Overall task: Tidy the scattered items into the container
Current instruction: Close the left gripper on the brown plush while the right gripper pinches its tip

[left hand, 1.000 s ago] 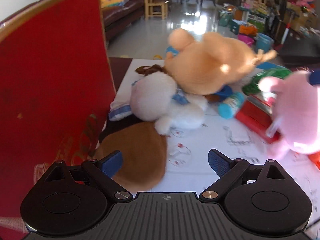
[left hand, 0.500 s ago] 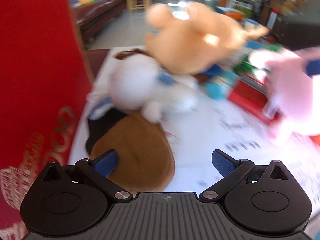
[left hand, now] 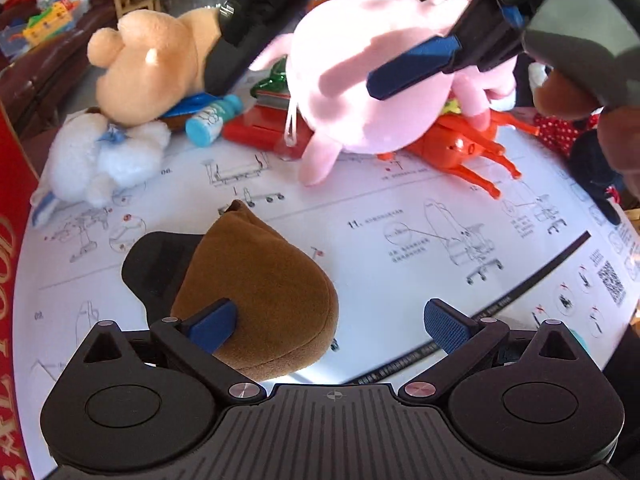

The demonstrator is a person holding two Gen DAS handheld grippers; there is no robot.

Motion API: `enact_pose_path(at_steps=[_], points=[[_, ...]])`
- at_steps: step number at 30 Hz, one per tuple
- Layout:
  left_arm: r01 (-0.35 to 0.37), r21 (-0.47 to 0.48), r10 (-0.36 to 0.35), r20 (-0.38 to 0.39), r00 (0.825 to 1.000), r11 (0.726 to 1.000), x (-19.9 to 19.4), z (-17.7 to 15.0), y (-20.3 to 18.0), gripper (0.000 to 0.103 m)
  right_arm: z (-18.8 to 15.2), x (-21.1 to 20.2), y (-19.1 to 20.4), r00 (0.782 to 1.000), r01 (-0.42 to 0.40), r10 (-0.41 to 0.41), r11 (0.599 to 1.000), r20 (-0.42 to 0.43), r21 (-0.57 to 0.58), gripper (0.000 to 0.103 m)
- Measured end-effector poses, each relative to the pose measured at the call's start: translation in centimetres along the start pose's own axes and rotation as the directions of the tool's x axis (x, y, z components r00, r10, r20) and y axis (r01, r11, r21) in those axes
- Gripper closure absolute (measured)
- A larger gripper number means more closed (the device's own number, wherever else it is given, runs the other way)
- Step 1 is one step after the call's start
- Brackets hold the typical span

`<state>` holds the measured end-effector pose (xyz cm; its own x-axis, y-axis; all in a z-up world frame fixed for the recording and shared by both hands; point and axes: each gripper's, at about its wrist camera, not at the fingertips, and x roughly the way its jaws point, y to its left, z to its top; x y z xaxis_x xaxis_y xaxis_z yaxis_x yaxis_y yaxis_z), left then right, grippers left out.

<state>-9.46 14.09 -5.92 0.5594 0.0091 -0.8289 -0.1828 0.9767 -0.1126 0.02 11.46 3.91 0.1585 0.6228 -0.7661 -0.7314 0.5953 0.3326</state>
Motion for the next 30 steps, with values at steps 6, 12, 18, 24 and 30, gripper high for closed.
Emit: enact_pose_path(at_steps=[6,12,18,24,30], points=[[-0.016,-0.106,0.016,0.001,1.000,0.994,-2.0,0.3,0.9,0.007,-2.3,-0.2,-1.0,0.999,0.014,-0.013,1.000,-0.037,0.015,0.010],[-0.110,-0.104,0.110,-0.008,0.994,0.988,-2.5,0.1,0.7,0.007,-4.1,0.0,-1.0,0.997,0.021,-0.020,1.000,-0.070,0.017,0.010],[-0.125,-0.095,0.122,-0.037,0.992,0.988,-1.4,-0.1,0.8,0.007,-4.7,0.2,-1.2,0.996,0.032,-0.030,0.999,-0.086,0.018,0.010],[-0.096,-0.088,0.092,-0.055,0.994,0.991,-0.9,-0.4,1.1,0.006,-4.8,1.2,-1.8,0.994,0.033,-0.028,0.998,-0.110,0.044,0.010],[-0.085,-0.092,0.079,-0.068,0.995,0.992,-0.7,-1.0,1.5,0.006,-4.0,3.0,-1.4,0.992,0.012,-0.009,1.000,-0.128,0.025,0.012]])
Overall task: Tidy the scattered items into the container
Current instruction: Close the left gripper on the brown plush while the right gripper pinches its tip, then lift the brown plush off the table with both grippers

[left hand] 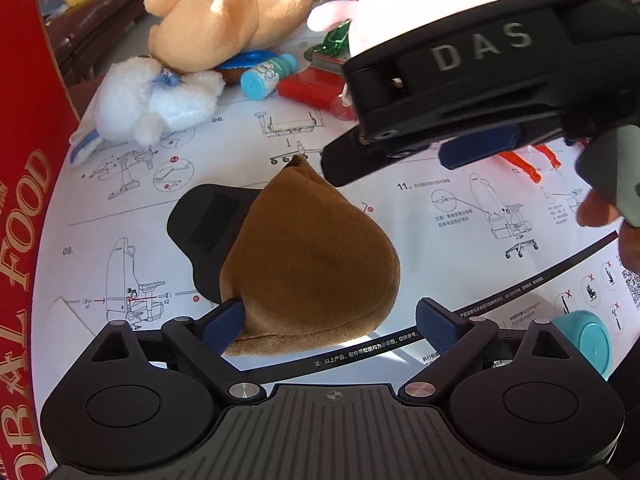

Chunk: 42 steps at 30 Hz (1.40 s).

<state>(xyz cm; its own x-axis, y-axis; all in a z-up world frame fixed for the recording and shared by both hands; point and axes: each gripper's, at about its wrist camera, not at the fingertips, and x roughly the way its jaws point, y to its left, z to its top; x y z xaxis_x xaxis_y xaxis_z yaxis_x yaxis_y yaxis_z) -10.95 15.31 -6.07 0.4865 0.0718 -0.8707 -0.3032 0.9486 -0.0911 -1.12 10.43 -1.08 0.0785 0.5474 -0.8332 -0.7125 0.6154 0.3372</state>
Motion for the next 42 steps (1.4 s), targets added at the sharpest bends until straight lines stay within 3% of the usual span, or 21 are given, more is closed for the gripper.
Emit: enact_pose_path(at_steps=[6,12,20,25,29,35,38,42], points=[[0.020,-0.014,-0.020,0.002,1.000,1.000,0.1,0.2,0.6,0.006,1.4,2.1,0.8,0.995,-0.092,0.090,0.995,-0.039,-0.032,0.019],[0.024,0.001,-0.024,0.004,1.000,1.000,0.3,0.2,0.5,0.004,2.1,3.4,0.7,0.988,-0.150,0.148,0.988,-0.052,-0.041,0.019],[0.019,0.031,-0.019,0.006,1.000,0.999,0.6,0.1,0.1,0.001,1.8,5.4,0.3,0.968,-0.221,0.223,0.975,-0.112,0.026,0.019],[-0.004,0.042,0.003,0.008,1.000,0.999,0.7,0.0,-0.2,0.000,1.4,5.2,0.8,0.964,-0.224,0.228,0.973,-0.137,0.046,0.030],[-0.018,0.025,0.018,0.007,1.000,1.000,0.6,0.0,0.0,0.000,1.1,4.2,0.4,0.973,-0.184,0.194,0.979,-0.127,0.086,0.057],[-0.040,0.013,0.040,0.016,0.999,0.999,-0.1,-0.3,-0.1,0.001,0.2,2.2,0.3,0.966,-0.211,0.228,0.968,-0.122,0.138,0.061],[-0.073,0.021,0.072,0.037,0.997,0.997,-0.7,-0.5,-0.1,0.010,-0.1,0.8,0.9,0.962,-0.235,0.250,0.962,-0.107,0.141,0.061],[-0.084,0.018,0.083,0.055,0.995,0.996,-1.5,-0.5,0.3,0.033,-0.4,-0.4,1.5,0.965,-0.230,0.243,0.965,-0.097,0.128,0.060]])
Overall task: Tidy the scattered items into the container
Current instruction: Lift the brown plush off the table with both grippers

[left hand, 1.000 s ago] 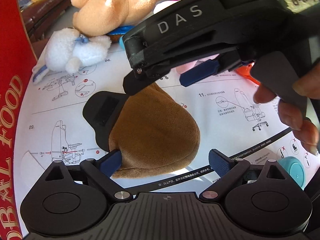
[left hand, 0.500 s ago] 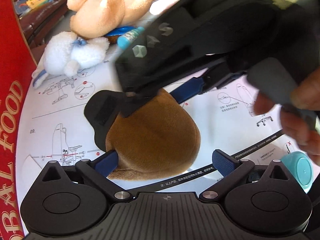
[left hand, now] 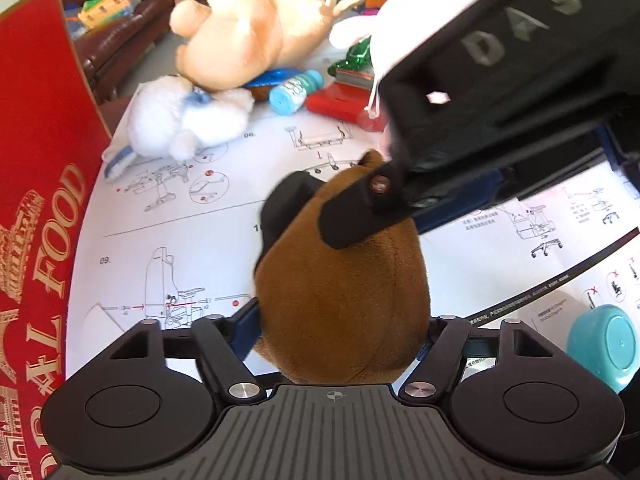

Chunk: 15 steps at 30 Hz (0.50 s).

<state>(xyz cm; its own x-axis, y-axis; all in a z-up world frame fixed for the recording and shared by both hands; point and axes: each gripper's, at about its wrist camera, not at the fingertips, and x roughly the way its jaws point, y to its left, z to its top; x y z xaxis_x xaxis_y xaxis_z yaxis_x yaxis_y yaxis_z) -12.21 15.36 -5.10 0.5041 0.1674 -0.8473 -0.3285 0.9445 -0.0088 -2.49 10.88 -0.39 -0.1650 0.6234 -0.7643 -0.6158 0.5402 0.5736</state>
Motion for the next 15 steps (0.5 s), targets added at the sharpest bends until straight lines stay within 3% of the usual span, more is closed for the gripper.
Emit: enact_pose_path(at_steps=[2,4,7,15], points=[[0.032,-0.010,-0.032,0.006,0.999,0.999,-0.5,-0.1,0.2,0.036,-0.3,-0.5,-0.1,1.000,-0.012,0.012,1.000,0.003,0.012,0.060],[0.065,-0.008,-0.065,0.009,0.998,0.998,-0.9,-0.3,0.0,0.048,-0.7,-0.8,-0.1,1.000,-0.026,0.026,0.999,0.002,0.029,0.059],[0.122,-0.019,-0.121,0.014,0.993,0.992,-1.4,-0.6,-0.4,0.052,-1.1,-1.2,-0.1,1.000,-0.008,0.008,0.999,0.020,0.036,0.051],[0.117,-0.023,-0.116,0.021,0.993,0.993,-1.7,-1.4,-0.9,0.058,-1.4,-2.4,-0.8,0.993,0.083,-0.087,0.995,0.082,0.051,0.048]])
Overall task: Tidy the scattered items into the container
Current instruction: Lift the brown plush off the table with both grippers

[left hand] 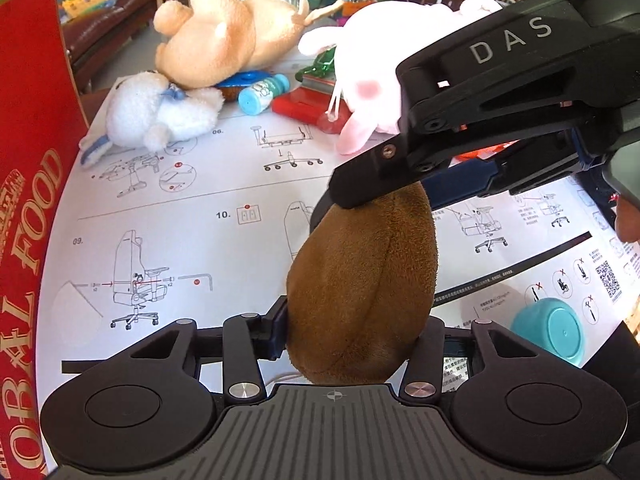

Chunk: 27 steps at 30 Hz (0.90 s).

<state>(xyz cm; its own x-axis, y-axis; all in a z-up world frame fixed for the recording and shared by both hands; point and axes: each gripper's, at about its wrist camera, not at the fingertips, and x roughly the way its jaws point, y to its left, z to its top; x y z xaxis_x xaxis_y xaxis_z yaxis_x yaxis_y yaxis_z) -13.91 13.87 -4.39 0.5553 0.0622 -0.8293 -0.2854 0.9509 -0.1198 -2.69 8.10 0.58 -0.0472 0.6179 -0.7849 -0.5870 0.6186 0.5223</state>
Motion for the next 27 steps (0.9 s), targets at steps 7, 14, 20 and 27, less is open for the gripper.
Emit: enact_pose_path(at_steps=[7,14,20,27], points=[[-0.009,0.019,0.009,0.002,1.000,1.000,-0.3,-0.5,-0.4,0.060,-0.7,0.0,1.4,1.000,0.004,-0.002,0.997,0.019,-0.081,0.067],[-0.079,0.058,0.078,0.015,0.997,0.995,-1.1,-0.3,-0.9,0.055,-1.1,0.1,2.6,0.999,0.026,-0.022,0.992,0.035,-0.127,0.067],[-0.118,0.086,0.117,0.023,0.993,0.989,-1.8,0.0,-1.5,0.041,-1.2,-0.1,3.5,0.999,0.036,-0.031,0.989,0.041,-0.142,0.067],[-0.118,0.056,0.117,0.016,0.993,0.991,-1.9,0.1,-1.0,0.036,-1.6,-0.1,5.1,0.993,0.104,-0.084,0.962,0.087,-0.251,0.068]])
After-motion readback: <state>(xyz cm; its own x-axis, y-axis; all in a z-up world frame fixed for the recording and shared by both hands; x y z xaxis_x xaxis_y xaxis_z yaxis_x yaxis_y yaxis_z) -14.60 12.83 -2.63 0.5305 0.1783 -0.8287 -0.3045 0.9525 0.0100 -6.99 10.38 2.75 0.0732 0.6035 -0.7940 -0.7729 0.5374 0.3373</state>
